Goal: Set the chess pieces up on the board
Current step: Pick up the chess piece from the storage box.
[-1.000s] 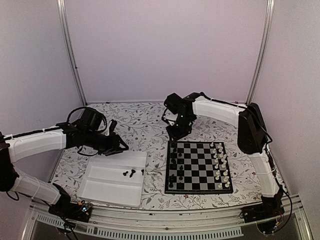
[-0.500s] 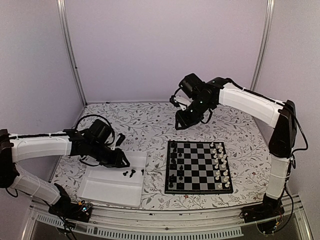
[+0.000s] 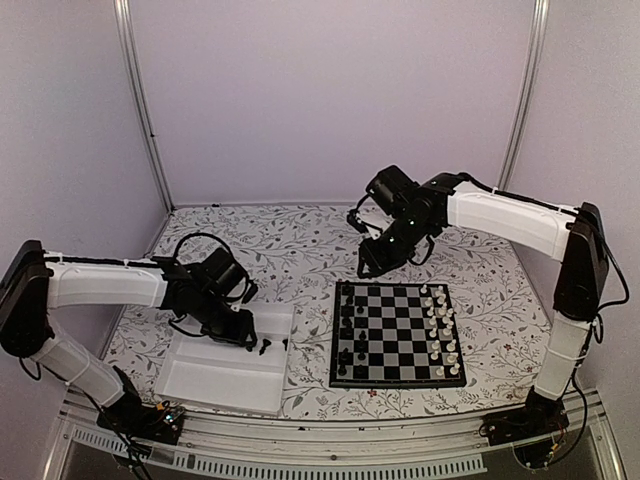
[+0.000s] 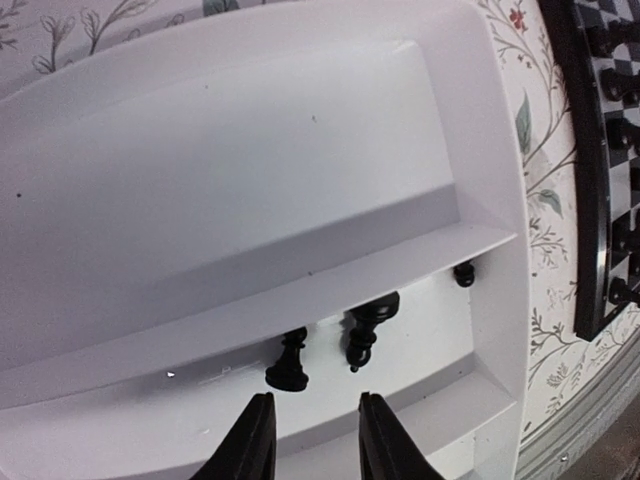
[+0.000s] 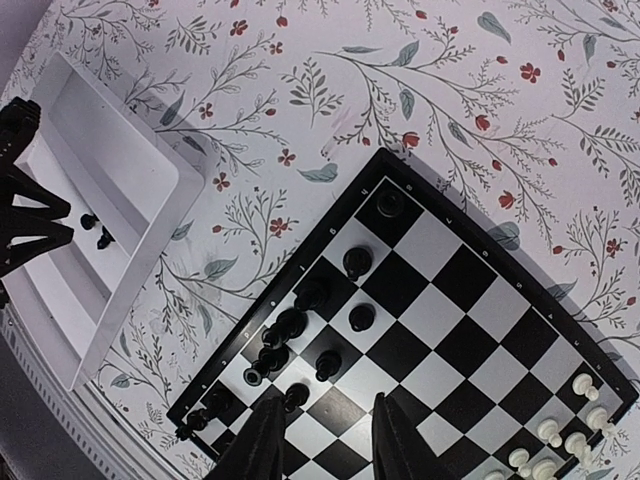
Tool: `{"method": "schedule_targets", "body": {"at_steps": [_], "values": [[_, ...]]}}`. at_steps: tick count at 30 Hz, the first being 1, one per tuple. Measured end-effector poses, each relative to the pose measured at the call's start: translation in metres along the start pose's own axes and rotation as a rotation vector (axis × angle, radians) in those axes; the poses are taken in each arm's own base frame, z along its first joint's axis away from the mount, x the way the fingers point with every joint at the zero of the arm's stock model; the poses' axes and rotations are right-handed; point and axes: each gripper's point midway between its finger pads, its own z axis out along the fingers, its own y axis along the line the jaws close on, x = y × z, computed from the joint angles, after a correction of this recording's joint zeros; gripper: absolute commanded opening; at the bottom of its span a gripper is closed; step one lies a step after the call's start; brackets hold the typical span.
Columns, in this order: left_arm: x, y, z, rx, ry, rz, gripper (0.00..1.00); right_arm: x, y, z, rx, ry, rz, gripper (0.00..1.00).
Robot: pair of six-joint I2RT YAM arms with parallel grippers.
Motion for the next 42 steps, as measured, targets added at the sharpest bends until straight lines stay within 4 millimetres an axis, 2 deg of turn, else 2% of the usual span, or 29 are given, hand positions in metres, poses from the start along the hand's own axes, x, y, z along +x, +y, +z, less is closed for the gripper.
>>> {"method": "schedule_targets", "body": {"at_steps": [10, 21, 28, 34, 42], "values": [[0.018, 0.012, 0.024, -0.054, 0.113, 0.041, 0.32, 0.001, 0.004, -0.009, -0.018, -0.028, 0.009, 0.32], [0.008, 0.008, 0.029, -0.057, 0.114, 0.078, 0.26, 0.001, 0.004, -0.008, -0.02, -0.03, 0.012, 0.32], [0.009, 0.009, 0.03, -0.063, 0.12, 0.094, 0.18, 0.001, 0.004, -0.008, -0.02, -0.03, 0.012, 0.32], [0.01, 0.01, 0.029, -0.069, 0.132, 0.101, 0.22, 0.0, 0.004, -0.008, -0.021, -0.034, 0.012, 0.32], [0.01, 0.011, 0.029, -0.08, 0.142, 0.106, 0.11, -0.002, 0.006, -0.008, -0.033, -0.039, 0.01, 0.32]]}}
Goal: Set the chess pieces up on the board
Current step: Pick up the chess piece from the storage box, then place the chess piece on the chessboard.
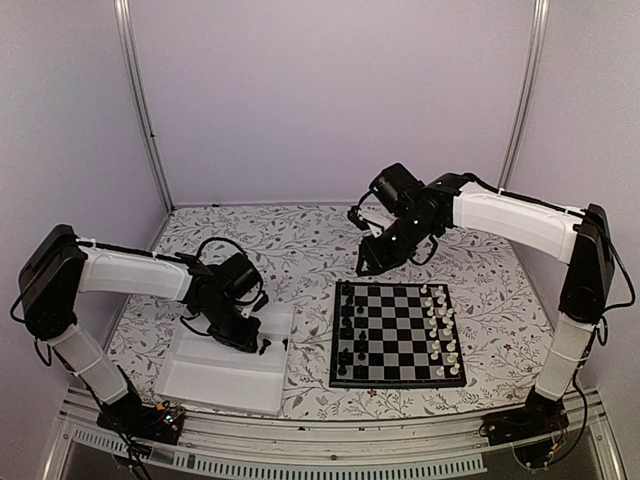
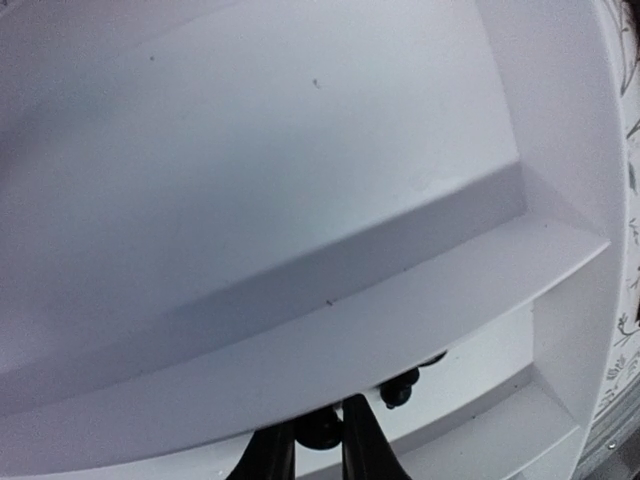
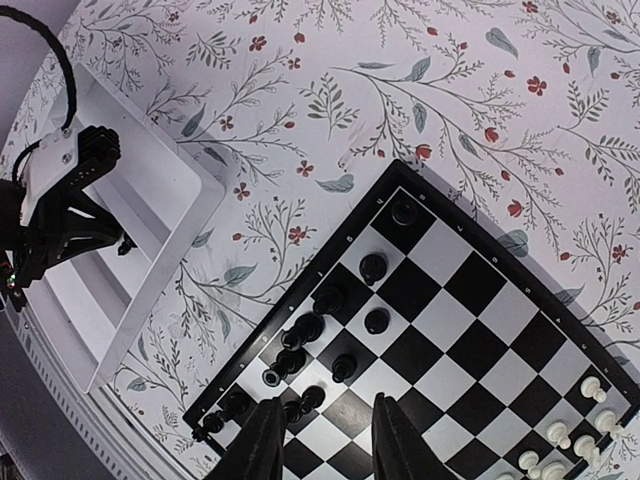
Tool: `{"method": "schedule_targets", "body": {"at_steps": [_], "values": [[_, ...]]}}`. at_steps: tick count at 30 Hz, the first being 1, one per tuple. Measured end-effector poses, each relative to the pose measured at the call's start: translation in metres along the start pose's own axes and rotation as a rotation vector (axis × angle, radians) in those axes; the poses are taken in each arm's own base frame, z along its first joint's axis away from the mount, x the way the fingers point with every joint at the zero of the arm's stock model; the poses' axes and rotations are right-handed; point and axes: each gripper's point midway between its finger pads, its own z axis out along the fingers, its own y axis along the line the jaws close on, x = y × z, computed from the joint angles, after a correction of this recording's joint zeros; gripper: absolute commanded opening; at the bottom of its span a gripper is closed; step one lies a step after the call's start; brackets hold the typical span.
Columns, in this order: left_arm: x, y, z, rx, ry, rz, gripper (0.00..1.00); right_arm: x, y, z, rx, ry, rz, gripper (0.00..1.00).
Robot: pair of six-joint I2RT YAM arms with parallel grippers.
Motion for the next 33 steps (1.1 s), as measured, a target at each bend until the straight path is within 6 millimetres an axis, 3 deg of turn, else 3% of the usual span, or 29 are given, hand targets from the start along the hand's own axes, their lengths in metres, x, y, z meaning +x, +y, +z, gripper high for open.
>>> {"method": "schedule_targets", "body": {"at_steps": [5, 8, 13, 17, 22, 26, 33], "values": [[0.003, 0.002, -0.004, -0.016, 0.013, 0.006, 0.1, -0.003, 0.002, -0.002, -0.01, -0.007, -0.001, 0.32], [-0.002, -0.001, -0.02, 0.003, -0.03, 0.029, 0.09, -0.009, 0.007, -0.006, -0.027, -0.024, 0.002, 0.32], [-0.032, -0.03, -0.072, 0.133, -0.238, 0.101, 0.09, -0.017, 0.021, -0.01, -0.117, -0.046, 0.027, 0.32], [-0.055, -0.061, -0.101, 0.236, -0.372, 0.183, 0.09, -0.021, 0.043, -0.01, -0.263, -0.041, 0.058, 0.33], [-0.069, -0.092, -0.122, 0.313, -0.475, 0.271, 0.09, -0.024, 0.077, -0.005, -0.498, -0.017, 0.082, 0.35], [-0.079, -0.105, -0.135, 0.346, -0.537, 0.31, 0.09, -0.024, 0.099, -0.012, -0.657, 0.002, 0.094, 0.35], [-0.09, -0.124, -0.156, 0.388, -0.614, 0.358, 0.09, -0.026, 0.116, -0.018, -0.803, 0.022, 0.113, 0.34]]}}
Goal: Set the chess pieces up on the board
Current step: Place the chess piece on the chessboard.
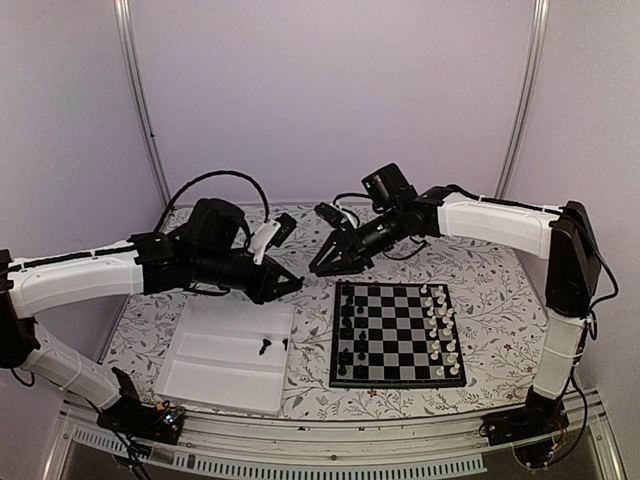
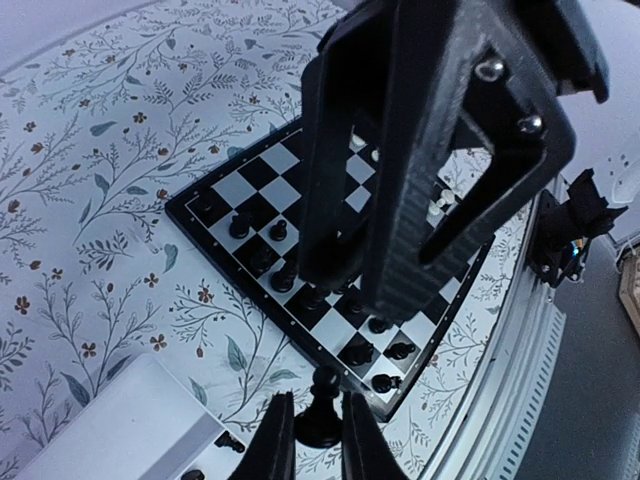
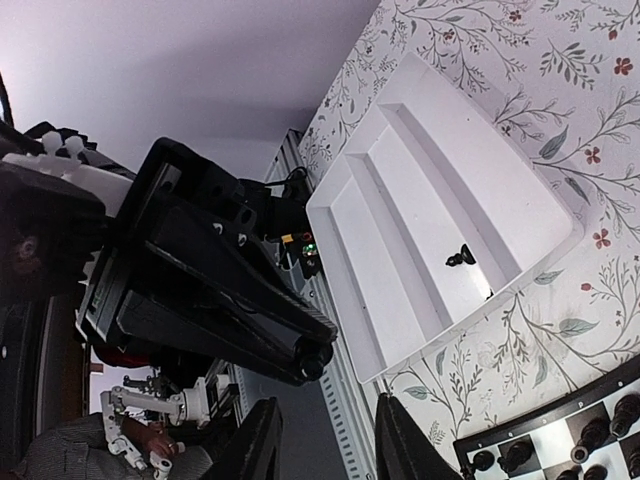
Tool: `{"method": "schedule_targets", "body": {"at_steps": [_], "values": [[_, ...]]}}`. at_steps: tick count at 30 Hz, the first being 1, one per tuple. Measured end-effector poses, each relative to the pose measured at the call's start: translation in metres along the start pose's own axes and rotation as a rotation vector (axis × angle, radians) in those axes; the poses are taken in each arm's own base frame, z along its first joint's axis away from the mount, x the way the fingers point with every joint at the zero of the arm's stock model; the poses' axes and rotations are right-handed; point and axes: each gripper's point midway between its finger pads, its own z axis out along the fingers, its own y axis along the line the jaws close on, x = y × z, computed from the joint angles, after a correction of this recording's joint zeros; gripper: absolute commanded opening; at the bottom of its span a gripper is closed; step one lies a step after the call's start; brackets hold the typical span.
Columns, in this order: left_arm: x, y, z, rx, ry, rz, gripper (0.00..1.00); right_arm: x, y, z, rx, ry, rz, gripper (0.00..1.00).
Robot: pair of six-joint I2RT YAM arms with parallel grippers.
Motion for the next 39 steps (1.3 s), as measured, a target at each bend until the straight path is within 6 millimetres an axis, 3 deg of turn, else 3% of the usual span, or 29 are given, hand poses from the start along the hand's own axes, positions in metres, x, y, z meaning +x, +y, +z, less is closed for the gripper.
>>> {"method": "schedule_targets", "body": {"at_steps": [18, 26, 34, 39], "values": [[-0.008, -0.018, 0.0, 0.028, -0.025, 0.033, 0.1, 0.01, 0.007, 0.017, -0.093, 0.053, 0.036, 0.26], [-0.005, -0.017, 0.003, 0.014, -0.013, 0.029, 0.1, 0.016, 0.008, 0.02, -0.114, 0.069, 0.042, 0.09], [-0.003, -0.012, 0.006, -0.025, -0.01, 0.024, 0.33, 0.017, 0.005, 0.022, -0.103, 0.066, 0.049, 0.04], [-0.007, 0.001, 0.003, -0.109, -0.022, 0.004, 0.46, 0.011, -0.014, 0.016, 0.012, 0.023, 0.058, 0.04]]}}
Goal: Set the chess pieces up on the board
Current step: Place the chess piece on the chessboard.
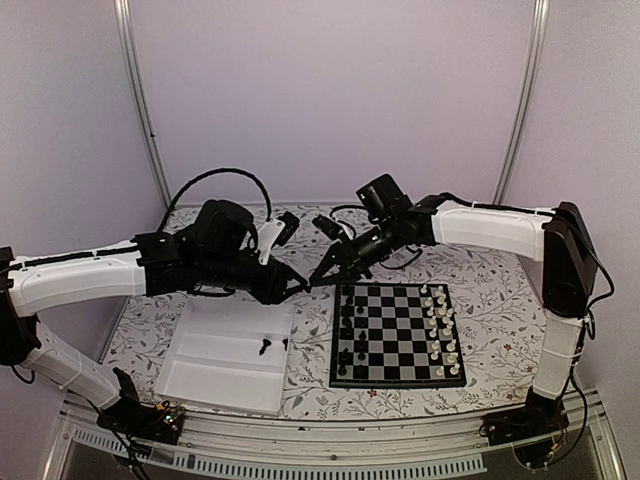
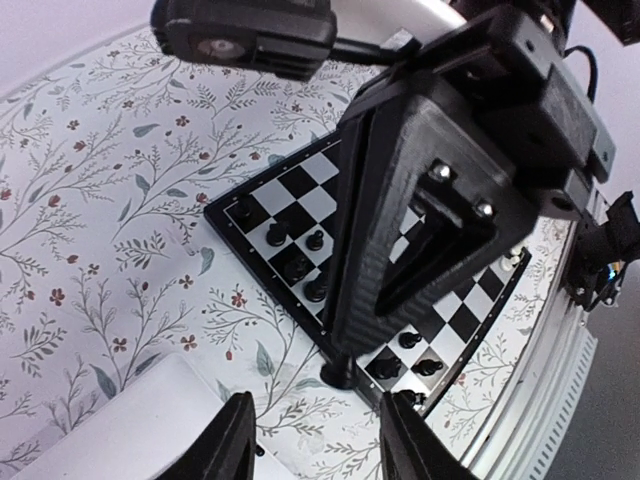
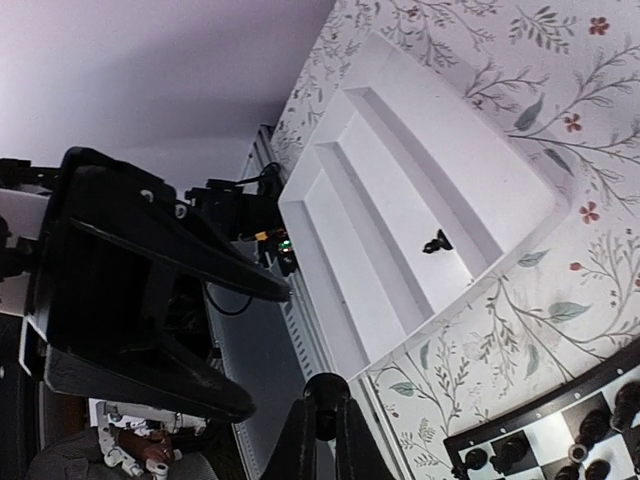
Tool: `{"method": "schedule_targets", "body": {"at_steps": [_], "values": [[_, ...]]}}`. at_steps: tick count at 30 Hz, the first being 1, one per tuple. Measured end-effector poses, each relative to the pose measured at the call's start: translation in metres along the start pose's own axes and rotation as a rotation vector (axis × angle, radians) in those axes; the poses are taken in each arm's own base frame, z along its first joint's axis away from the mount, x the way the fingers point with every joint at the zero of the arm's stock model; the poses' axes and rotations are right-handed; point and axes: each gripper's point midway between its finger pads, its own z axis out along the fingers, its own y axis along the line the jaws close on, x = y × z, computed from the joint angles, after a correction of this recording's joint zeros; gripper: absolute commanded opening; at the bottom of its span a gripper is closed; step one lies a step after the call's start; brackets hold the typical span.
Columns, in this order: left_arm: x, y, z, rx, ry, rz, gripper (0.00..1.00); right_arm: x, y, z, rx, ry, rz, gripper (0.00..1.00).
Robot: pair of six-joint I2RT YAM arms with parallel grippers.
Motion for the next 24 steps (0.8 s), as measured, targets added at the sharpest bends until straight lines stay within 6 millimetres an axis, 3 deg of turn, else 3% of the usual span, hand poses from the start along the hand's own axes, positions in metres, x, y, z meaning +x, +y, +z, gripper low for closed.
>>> {"method": "schedule_targets", "body": {"at_steps": [8, 15, 24], "values": [[-0.014, 0.003, -0.023, -0.035, -0.064, -0.008, 0.46, -0.026, -0.043, -0.032, 0.379, -0.098, -0.094, 0.04], [-0.01, 0.006, -0.027, -0.05, -0.052, -0.019, 0.46, -0.024, -0.091, -0.061, 0.693, -0.101, -0.135, 0.03], [0.0, 0.014, -0.027, -0.089, -0.013, -0.05, 0.46, -0.023, -0.139, -0.073, 0.868, -0.062, -0.147, 0.04]]}}
